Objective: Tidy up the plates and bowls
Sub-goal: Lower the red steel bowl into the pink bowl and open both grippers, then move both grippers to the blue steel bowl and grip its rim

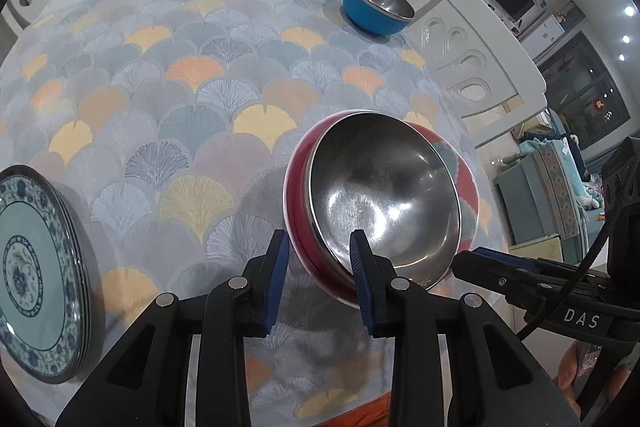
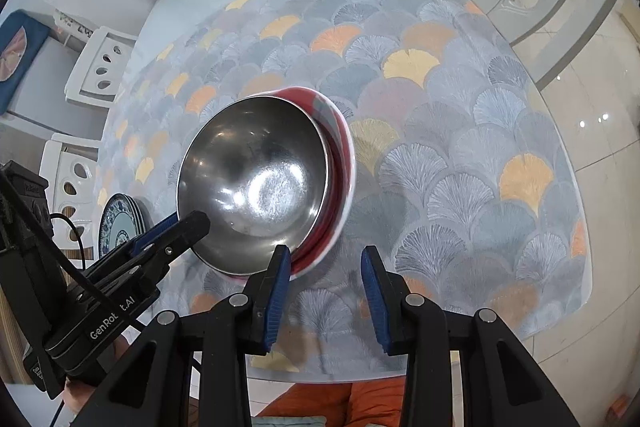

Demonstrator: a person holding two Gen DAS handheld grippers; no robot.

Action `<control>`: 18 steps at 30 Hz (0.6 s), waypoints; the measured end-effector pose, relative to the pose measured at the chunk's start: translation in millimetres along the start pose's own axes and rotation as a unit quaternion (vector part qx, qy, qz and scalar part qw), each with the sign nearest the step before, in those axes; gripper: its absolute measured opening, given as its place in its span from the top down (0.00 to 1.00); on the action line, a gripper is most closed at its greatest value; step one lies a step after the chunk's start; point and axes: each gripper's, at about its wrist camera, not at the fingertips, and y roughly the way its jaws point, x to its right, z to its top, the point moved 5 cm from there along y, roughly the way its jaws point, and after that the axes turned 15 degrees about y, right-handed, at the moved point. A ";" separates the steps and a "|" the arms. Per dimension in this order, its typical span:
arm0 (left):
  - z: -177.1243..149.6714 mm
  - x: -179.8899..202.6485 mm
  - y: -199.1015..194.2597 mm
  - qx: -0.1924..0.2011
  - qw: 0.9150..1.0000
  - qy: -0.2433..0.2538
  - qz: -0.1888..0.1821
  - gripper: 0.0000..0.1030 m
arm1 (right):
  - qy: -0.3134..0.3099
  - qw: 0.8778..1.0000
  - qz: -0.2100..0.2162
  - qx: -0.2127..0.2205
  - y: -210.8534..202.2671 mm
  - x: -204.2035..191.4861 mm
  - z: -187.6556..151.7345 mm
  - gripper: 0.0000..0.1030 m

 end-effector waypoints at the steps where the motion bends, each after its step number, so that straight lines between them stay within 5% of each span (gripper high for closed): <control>1: 0.3 0.1 -2.2 0.000 1.000 0.000 0.002 0.72 | 0.003 1.000 0.004 -0.003 -2.1 0.8 0.3 0.66; 8: 38.5 -3.9 -37.4 0.045 0.999 0.009 0.008 0.72 | -0.001 0.999 0.031 0.035 -44.3 -8.5 26.7 0.65; 18: 173.4 -14.5 -45.9 0.100 0.995 0.027 -0.010 0.72 | 0.001 0.995 0.059 0.084 -80.6 -30.8 137.5 0.56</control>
